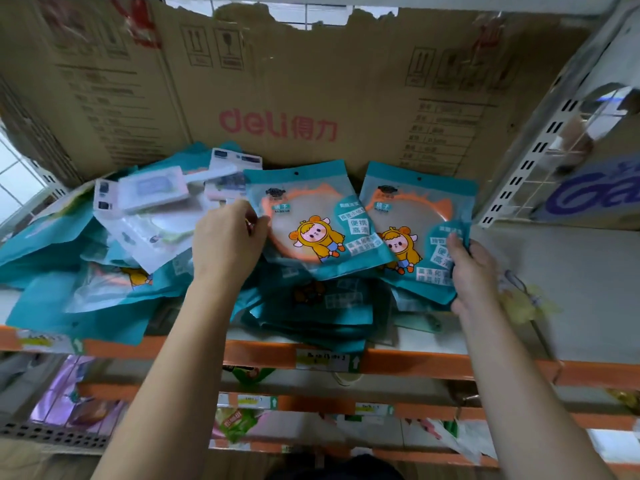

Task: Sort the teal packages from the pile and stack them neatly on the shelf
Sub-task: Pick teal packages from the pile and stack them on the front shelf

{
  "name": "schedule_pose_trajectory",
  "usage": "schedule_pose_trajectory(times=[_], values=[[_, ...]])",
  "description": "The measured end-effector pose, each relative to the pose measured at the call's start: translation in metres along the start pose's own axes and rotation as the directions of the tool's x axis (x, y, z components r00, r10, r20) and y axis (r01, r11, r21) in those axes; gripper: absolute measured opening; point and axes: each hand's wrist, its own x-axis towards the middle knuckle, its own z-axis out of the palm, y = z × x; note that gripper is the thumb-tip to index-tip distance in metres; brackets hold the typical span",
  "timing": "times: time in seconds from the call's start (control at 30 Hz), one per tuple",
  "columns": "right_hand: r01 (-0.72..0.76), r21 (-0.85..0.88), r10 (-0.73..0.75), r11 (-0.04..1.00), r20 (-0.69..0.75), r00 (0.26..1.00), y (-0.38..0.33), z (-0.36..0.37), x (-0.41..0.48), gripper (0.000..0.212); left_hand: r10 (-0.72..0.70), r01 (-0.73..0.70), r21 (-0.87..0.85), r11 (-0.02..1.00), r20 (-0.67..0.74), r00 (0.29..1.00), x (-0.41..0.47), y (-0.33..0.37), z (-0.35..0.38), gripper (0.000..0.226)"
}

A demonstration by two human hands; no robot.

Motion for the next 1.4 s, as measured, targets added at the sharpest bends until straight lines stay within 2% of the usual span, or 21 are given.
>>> schedule_pose_trajectory(times=[0.17, 0.27, 0.37, 0.43, 0.5, 0.57, 0.63, 0.77, 0.87, 0.97, 1.23, 1.3, 1.4], values=[[0.019, 0.004, -0.019, 1.000, 0.006, 1.000, -0.001, 0.000, -0.005, 0.021, -0.076, 0.076, 0.014, 0.997, 0.047, 0.996, -0.012, 0.006, -0.003, 0.038], [0.042, 0.014, -0.042, 0.999, 0.016, 0.999, -0.001, 0.000, -0.010, 0.017, -0.156, 0.167, -0.189, 0.968, 0.074, 0.985, -0.018, 0.013, -0.002, 0.045], [0.059, 0.019, -0.060, 0.998, 0.013, 0.998, -0.001, -0.002, -0.017, 0.017, -0.246, 0.259, -0.403, 0.878, 0.085, 0.966, -0.024, 0.017, -0.001, 0.058], [0.062, 0.024, -0.062, 0.998, 0.004, 0.998, 0.000, -0.005, -0.023, 0.017, -0.289, 0.335, -0.531, 0.778, 0.171, 0.942, -0.025, 0.019, -0.001, 0.062], [0.064, 0.027, -0.063, 0.998, -0.021, 0.998, 0.001, -0.009, -0.028, 0.017, -0.276, 0.414, -0.645, 0.642, 0.310, 0.910, -0.023, 0.020, 0.001, 0.046], [0.067, 0.026, -0.066, 0.997, -0.057, 0.996, 0.002, -0.015, -0.034, 0.017, -0.199, 0.421, -0.662, 0.620, 0.386, 0.901, -0.022, 0.022, 0.002, 0.020], [0.068, 0.025, -0.066, 0.997, -0.089, 0.994, 0.003, -0.022, -0.040, 0.017, -0.139, 0.403, -0.663, 0.631, 0.414, 0.900, -0.024, 0.027, 0.005, 0.013], [0.061, 0.036, -0.056, 0.997, -0.130, 0.990, 0.003, -0.045, -0.049, 0.021, -0.138, 0.376, -0.658, 0.652, 0.385, 0.913, -0.026, 0.044, 0.014, 0.012], [0.054, 0.038, -0.046, 0.998, -0.188, 0.981, -0.002, -0.069, -0.046, 0.024, -0.130, 0.426, -0.698, 0.575, 0.436, 0.890, -0.030, 0.063, 0.022, 0.012], [0.018, 0.059, -0.001, 0.998, -0.269, 0.963, -0.006, -0.105, -0.040, 0.027, -0.076, 0.415, -0.724, 0.551, 0.452, 0.889, -0.041, 0.089, 0.033, 0.005], [0.049, -0.033, -0.059, 0.998, -0.448, 0.892, -0.022, -0.245, -0.010, 0.024, -0.029, 0.473, -0.748, 0.466, 0.521, 0.853, -0.090, 0.201, 0.079, 0.011], [0.063, -0.109, -0.107, 0.992, -0.465, 0.879, -0.028, -0.286, -0.001, 0.028, -0.019, 0.482, -0.741, 0.467, 0.537, 0.843, -0.104, 0.233, 0.093, 0.012], [0.078, -0.180, -0.157, 0.981, -0.483, 0.862, -0.037, -0.346, 0.011, 0.020, -0.024, 0.488, -0.719, 0.494, 0.550, 0.835, -0.122, 0.277, 0.112, 0.013]])
